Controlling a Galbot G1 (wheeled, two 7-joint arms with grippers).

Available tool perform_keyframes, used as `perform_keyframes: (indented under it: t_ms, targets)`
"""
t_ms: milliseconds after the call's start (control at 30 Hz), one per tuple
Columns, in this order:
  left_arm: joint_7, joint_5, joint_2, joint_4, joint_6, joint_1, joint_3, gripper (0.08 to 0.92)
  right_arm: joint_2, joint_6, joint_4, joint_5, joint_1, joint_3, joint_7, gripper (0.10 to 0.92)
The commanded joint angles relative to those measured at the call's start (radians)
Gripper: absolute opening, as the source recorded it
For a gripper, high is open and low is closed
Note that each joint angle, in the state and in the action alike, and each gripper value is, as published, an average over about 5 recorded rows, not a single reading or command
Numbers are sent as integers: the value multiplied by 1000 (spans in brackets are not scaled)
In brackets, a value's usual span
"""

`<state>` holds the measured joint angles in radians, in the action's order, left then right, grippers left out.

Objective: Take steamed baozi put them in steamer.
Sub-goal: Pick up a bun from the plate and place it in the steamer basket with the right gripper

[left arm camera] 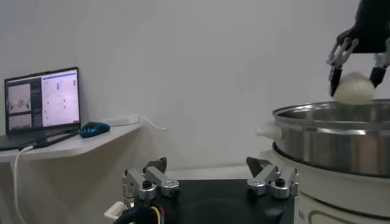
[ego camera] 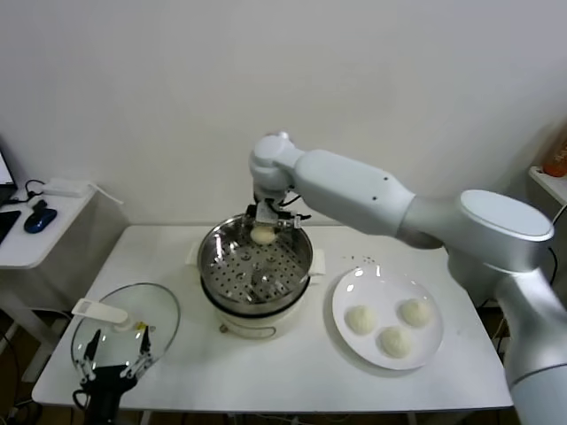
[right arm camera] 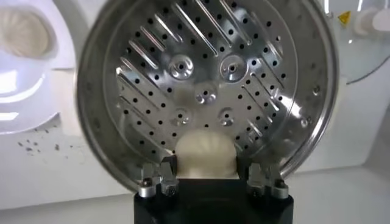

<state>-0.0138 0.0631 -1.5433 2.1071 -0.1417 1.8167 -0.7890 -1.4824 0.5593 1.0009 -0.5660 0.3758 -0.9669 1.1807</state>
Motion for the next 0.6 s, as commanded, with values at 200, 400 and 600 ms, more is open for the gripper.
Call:
perform_keyframes:
  t_ms: [200, 400, 600]
  targets:
    - [7, 5, 0, -6, 0, 0, -2, 823, -90, 79, -118, -210, -114, 84, -8, 618]
    - [12, 9, -2, -13, 2, -6, -1, 823, -99, 89, -158, -240, -133, 113, -9, 611]
    - [12, 8, -3, -19, 1, -8, 0, 823, -110, 102, -190, -272, -147, 142, -18, 618]
